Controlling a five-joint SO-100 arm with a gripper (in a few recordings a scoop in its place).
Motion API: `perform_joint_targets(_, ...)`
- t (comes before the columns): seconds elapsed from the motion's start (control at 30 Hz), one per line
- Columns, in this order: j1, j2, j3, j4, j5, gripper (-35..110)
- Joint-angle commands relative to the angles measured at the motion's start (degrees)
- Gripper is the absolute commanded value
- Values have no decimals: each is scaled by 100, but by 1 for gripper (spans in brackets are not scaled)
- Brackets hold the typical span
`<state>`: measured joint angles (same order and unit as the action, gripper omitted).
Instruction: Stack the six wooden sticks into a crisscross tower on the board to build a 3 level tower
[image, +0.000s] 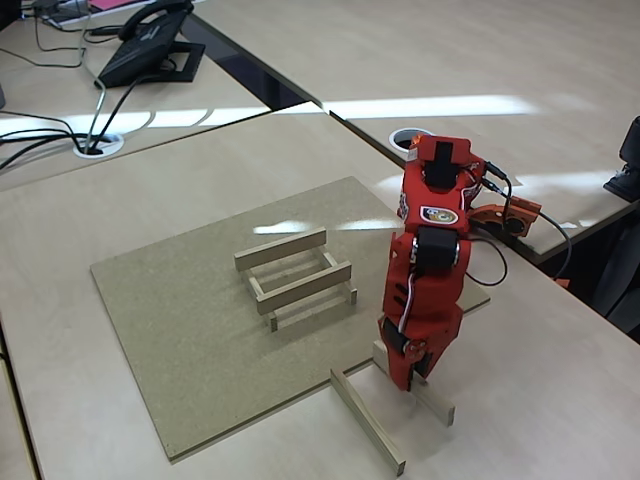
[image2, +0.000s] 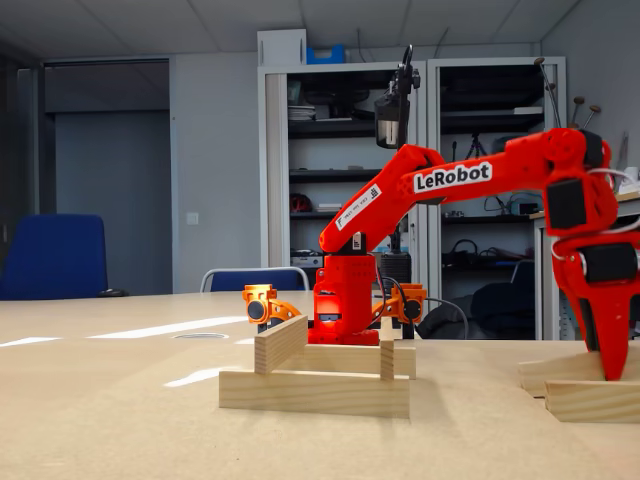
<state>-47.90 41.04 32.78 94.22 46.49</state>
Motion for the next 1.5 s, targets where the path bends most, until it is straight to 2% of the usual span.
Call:
perform_joint_targets(0.0,18,888,-62,483,123,0)
perform_joint_targets(0.33,571,2285,905,844,-308,0)
perform_joint_targets(0.83,2795,3261,1608,993,-2426,0)
perform_joint_targets(1.13,3727,2874,1696,932,-3015,0)
perform_joint_targets(1.47,3929,1846,1011,888,-3226,0)
